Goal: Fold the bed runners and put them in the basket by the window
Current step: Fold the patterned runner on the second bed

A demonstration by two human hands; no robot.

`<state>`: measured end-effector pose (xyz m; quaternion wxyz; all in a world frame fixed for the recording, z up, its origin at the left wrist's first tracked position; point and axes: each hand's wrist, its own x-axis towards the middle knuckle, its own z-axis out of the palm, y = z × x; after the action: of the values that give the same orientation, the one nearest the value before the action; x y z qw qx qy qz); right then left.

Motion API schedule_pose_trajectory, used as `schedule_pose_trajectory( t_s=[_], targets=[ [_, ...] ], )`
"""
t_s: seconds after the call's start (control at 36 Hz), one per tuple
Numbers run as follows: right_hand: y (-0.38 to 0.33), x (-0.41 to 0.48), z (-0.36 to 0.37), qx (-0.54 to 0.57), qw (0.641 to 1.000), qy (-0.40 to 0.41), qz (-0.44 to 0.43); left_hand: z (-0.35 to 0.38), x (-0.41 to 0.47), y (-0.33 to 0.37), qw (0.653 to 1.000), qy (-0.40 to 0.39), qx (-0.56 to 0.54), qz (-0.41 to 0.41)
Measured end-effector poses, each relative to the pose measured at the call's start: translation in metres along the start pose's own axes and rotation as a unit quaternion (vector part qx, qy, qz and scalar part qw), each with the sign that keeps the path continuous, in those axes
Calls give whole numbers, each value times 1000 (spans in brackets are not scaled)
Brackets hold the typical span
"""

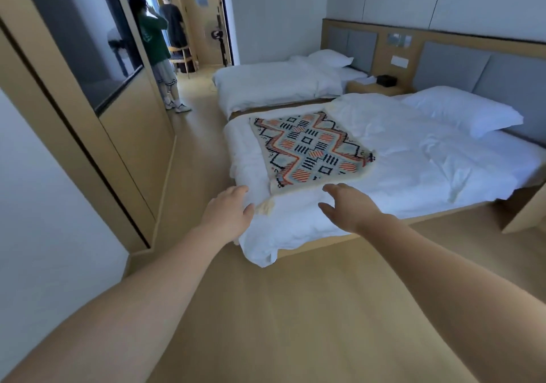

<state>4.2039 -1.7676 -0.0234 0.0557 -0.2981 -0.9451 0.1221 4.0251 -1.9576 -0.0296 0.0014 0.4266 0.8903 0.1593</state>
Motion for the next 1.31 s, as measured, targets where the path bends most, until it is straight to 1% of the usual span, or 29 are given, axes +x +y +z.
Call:
schedule_pose_trajectory(
  t_s=[0.11,0.22,0.33,0.47,0.64,0.75,0.97,1.17,1.31],
  targets=[
    [-53,32,24,3,1000,-13,-5,-9,9,-60,1000,3,-11,-11],
    [-88,61,41,5,1000,-24,-10,-15,23,-101,1000,-5,-12,-10],
    [-105,96,49,-3,1000,-30,-6,-16,50,-128,1000,2,-14,0],
    [-111,151,58,-8,999,-34,-6,-9,97,-151,1000,-8,-16,8],
    [-97,240,73,14,1000,-23,7,3,194,-167,999,-19,1,32],
    [-79,306,81,40,998,-22,34,14,272,-169,998,-25,3,49],
    [-30,410,68,42,995,-28,91,36,416,-146,993,-65,-13,101],
    [19,453,63,41,982,-18,184,69,513,-114,979,-91,-34,180],
    [41,474,68,39,964,-15,263,105,574,-105,961,-126,-39,244]
  ],
)
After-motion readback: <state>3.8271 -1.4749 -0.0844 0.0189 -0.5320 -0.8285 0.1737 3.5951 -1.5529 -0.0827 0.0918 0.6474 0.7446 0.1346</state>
